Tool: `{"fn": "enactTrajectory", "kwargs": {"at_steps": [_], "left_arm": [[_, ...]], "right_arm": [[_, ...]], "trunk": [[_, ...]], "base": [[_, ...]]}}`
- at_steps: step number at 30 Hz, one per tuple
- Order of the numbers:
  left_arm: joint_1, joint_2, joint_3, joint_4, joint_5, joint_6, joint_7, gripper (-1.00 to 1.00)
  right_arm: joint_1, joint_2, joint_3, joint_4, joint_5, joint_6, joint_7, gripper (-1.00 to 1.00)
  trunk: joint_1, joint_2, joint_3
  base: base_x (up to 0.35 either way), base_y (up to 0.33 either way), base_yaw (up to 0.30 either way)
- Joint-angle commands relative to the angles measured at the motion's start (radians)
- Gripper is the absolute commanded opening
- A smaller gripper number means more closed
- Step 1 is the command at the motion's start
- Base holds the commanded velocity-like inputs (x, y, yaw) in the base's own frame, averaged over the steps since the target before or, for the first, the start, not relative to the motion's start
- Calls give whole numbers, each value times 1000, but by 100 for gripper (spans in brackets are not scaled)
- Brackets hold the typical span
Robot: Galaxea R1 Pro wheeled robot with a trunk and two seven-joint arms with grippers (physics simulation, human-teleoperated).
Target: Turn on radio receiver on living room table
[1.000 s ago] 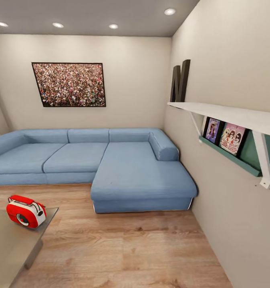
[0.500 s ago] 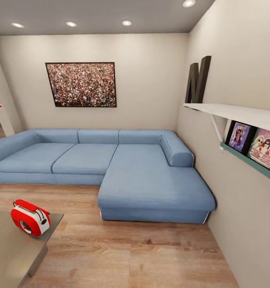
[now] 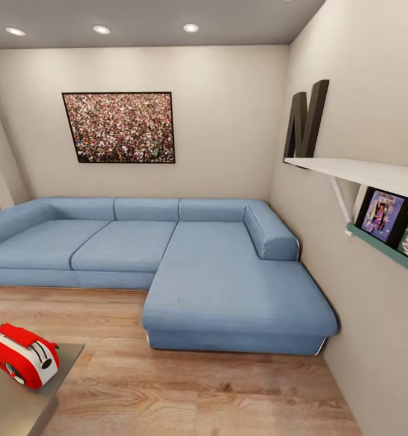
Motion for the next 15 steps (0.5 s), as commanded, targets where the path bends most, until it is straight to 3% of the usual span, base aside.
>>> {"fn": "enactTrajectory", "kwargs": {"at_steps": [1,15], "left_arm": [[0,0,0,0,0,0,0,100],[0,0,0,0,0,0,0,100]], "right_arm": [[0,0,0,0,0,0,0,100],[0,0,0,0,0,0,0,100]], "trunk": [[0,0,0],[0,0,0]], "base": [[324,0,0],[319,0,8]]}}
